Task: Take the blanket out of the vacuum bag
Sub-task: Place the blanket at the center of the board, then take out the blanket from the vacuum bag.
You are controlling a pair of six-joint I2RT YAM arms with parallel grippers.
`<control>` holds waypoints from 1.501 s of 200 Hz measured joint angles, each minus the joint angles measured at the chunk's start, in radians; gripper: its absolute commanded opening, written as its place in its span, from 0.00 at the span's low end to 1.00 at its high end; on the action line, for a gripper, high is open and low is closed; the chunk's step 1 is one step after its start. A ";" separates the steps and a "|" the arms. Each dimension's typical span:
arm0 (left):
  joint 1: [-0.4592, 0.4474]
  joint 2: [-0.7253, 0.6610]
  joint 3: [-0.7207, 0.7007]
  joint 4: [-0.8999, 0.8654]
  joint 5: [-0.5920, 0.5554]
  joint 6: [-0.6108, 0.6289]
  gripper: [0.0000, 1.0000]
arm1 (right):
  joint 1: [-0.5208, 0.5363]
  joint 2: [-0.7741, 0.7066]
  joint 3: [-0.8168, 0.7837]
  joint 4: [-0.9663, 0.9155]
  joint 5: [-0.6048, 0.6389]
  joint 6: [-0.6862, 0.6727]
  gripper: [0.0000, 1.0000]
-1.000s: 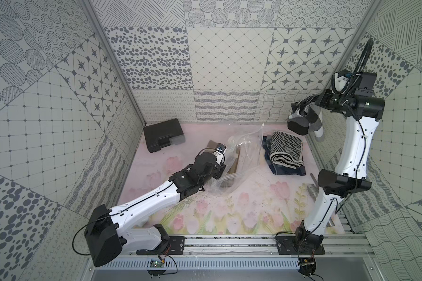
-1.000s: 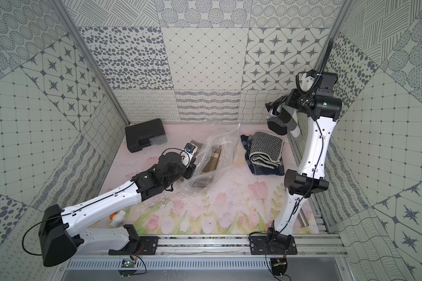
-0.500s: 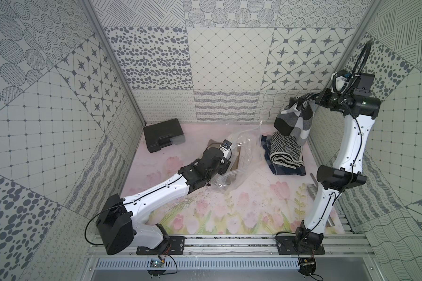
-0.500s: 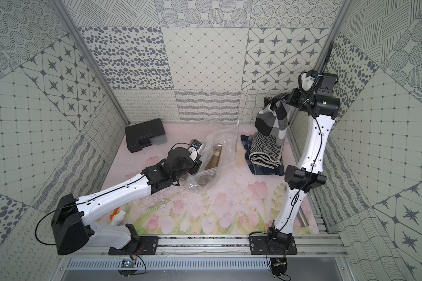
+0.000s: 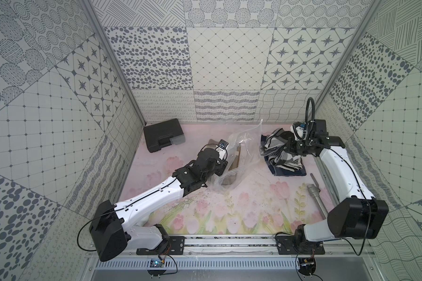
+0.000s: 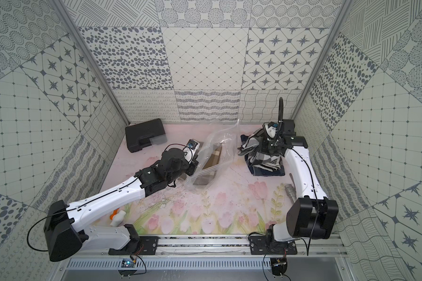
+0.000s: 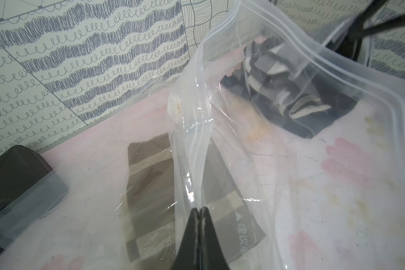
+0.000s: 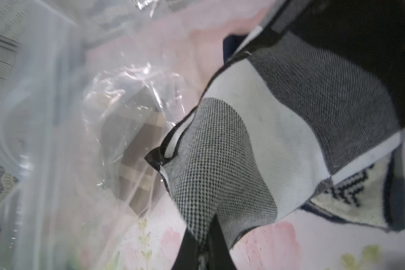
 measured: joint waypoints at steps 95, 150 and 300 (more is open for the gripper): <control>0.000 -0.105 0.114 -0.234 0.093 0.107 0.00 | -0.003 -0.183 -0.169 0.129 0.082 0.020 0.99; -0.001 -0.148 0.122 -0.334 0.109 0.156 0.00 | 0.061 -0.333 -0.089 0.185 -0.054 0.079 0.92; -0.030 -0.167 0.089 -0.344 0.121 0.151 0.00 | 0.602 -0.147 -0.080 0.359 -0.037 0.082 0.87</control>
